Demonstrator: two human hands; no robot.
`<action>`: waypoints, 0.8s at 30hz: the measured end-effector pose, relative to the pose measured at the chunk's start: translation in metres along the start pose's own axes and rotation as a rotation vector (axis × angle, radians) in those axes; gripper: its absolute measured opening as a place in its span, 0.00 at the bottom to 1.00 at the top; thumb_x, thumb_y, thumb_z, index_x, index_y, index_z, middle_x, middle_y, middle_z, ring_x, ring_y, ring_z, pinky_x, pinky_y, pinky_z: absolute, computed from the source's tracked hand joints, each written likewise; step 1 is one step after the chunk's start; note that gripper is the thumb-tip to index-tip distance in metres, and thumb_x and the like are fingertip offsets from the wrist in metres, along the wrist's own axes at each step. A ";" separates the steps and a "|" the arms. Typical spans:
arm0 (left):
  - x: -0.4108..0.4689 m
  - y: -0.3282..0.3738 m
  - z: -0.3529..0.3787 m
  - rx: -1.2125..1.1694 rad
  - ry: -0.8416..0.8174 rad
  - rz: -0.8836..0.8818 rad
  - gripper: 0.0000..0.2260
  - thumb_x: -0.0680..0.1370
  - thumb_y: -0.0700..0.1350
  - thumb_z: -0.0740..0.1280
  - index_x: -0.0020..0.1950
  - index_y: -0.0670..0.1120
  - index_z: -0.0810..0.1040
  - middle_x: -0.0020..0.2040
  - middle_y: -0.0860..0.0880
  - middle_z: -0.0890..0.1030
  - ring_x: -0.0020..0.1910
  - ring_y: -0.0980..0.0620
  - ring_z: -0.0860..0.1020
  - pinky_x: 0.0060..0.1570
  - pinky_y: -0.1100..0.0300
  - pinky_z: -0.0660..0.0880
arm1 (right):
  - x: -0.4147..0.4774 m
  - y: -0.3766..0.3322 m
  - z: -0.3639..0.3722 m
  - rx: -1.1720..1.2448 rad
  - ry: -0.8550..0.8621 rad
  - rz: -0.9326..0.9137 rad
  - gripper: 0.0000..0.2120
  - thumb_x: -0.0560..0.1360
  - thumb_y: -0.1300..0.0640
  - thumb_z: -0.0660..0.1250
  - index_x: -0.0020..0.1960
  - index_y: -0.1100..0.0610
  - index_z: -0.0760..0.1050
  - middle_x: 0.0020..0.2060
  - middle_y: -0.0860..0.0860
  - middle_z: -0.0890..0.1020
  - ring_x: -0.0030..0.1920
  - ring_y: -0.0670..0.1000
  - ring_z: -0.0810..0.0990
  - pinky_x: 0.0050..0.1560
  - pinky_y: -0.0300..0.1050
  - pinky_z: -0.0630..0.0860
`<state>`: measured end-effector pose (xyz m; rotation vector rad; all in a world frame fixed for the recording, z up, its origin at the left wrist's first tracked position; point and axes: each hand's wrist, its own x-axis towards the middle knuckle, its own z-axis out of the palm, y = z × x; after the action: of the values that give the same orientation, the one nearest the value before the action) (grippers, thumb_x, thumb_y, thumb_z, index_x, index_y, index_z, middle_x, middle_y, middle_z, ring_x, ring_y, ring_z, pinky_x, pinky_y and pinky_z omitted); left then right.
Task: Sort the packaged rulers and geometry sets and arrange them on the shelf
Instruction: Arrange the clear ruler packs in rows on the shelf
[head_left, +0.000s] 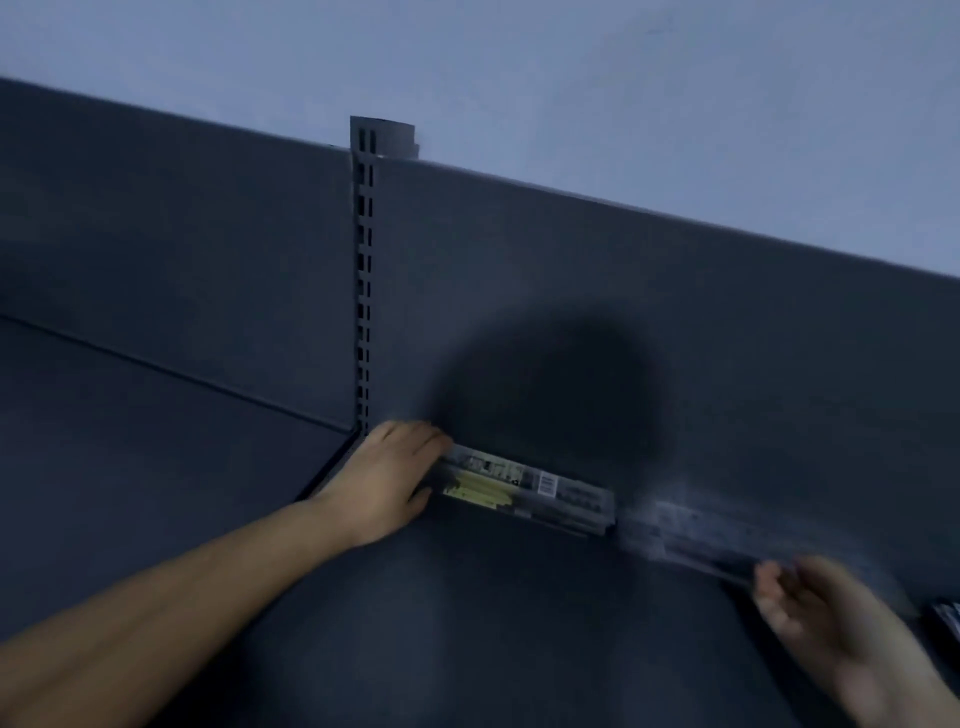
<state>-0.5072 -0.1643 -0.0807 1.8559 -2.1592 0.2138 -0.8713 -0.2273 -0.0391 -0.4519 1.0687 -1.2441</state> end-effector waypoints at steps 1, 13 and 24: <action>0.003 0.002 0.000 0.036 -0.007 0.005 0.23 0.68 0.47 0.66 0.63 0.44 0.75 0.58 0.47 0.78 0.56 0.48 0.76 0.62 0.60 0.61 | -0.004 0.006 0.006 -0.036 -0.022 0.034 0.17 0.63 0.55 0.77 0.33 0.61 0.70 0.27 0.57 0.74 0.26 0.50 0.77 0.18 0.35 0.72; 0.020 0.006 -0.014 0.159 -0.282 0.047 0.25 0.78 0.50 0.59 0.72 0.44 0.61 0.68 0.46 0.64 0.65 0.47 0.66 0.65 0.55 0.64 | -0.011 0.093 0.102 -1.731 -0.655 -1.171 0.29 0.74 0.56 0.65 0.73 0.56 0.61 0.70 0.50 0.66 0.71 0.50 0.62 0.71 0.39 0.51; 0.034 0.010 -0.023 0.284 -0.439 0.141 0.22 0.76 0.42 0.65 0.69 0.40 0.65 0.66 0.41 0.66 0.62 0.43 0.68 0.57 0.52 0.69 | -0.003 0.102 0.151 -2.395 -0.596 -0.891 0.19 0.74 0.53 0.62 0.63 0.58 0.69 0.59 0.54 0.73 0.60 0.54 0.69 0.55 0.45 0.66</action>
<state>-0.5188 -0.1883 -0.0479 2.0573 -2.6802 0.1602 -0.6895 -0.2309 -0.0461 -3.0190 1.3137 0.3431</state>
